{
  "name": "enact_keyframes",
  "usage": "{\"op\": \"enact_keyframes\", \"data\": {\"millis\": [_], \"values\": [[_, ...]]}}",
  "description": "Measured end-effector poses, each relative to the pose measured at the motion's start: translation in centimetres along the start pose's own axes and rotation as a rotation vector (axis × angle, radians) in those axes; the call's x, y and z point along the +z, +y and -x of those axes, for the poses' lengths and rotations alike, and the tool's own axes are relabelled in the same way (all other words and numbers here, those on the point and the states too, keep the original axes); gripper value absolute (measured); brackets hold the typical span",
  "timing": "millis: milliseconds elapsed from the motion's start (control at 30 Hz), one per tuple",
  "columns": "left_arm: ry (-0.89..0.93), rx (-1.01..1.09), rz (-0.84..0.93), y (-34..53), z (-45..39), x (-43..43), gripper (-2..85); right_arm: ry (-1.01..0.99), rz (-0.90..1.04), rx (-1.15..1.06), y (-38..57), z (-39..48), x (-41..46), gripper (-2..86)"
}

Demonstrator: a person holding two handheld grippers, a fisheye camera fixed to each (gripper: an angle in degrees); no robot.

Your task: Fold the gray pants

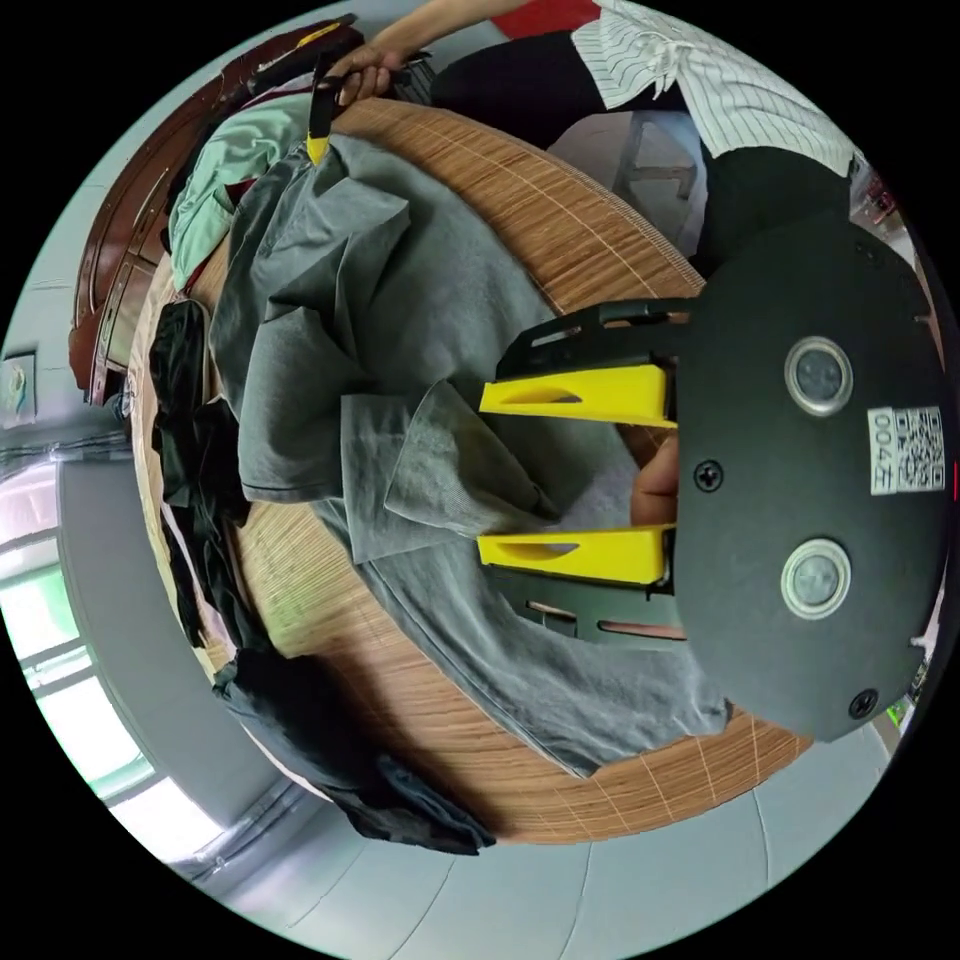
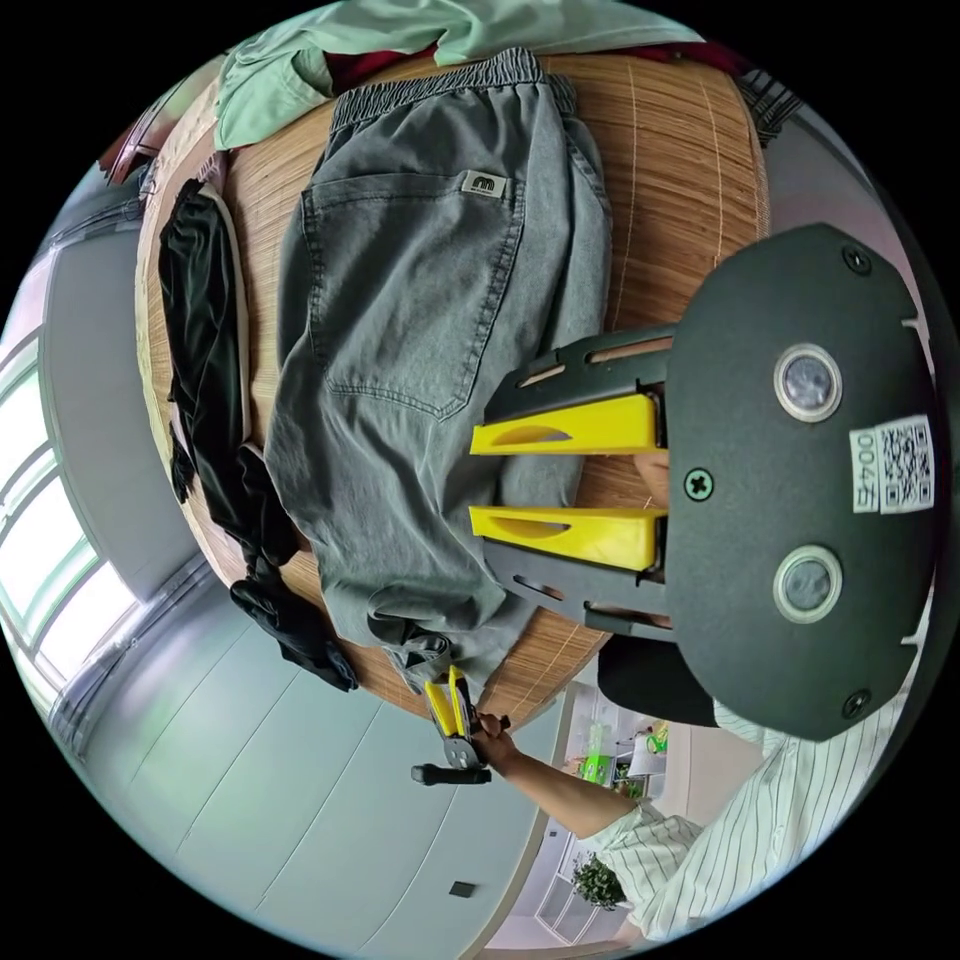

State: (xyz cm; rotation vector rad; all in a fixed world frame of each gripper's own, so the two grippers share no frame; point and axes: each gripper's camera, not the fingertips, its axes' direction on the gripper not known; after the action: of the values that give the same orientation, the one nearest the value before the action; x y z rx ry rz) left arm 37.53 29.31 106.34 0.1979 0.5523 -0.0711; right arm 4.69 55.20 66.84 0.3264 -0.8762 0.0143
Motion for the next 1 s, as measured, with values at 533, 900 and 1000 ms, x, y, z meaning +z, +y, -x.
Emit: {"op": "enact_keyframes", "data": {"millis": [533,900,1000], "values": [[0.615,-1.141,-0.585,15.8,23.1,0.9,1.1,-0.030,-0.035,0.025,-2.3,-1.5,2.2,6.5],[0.565,-1.280,-0.672,23.6,27.2,4.1,1.5,0.018,-0.022,0.022,-1.7,-0.9,4.2,6.6],[0.477,-1.194,-0.559,21.5,28.3,2.7,1.8,0.010,-0.017,-0.003,-1.7,0.1,5.0,7.4]]}}
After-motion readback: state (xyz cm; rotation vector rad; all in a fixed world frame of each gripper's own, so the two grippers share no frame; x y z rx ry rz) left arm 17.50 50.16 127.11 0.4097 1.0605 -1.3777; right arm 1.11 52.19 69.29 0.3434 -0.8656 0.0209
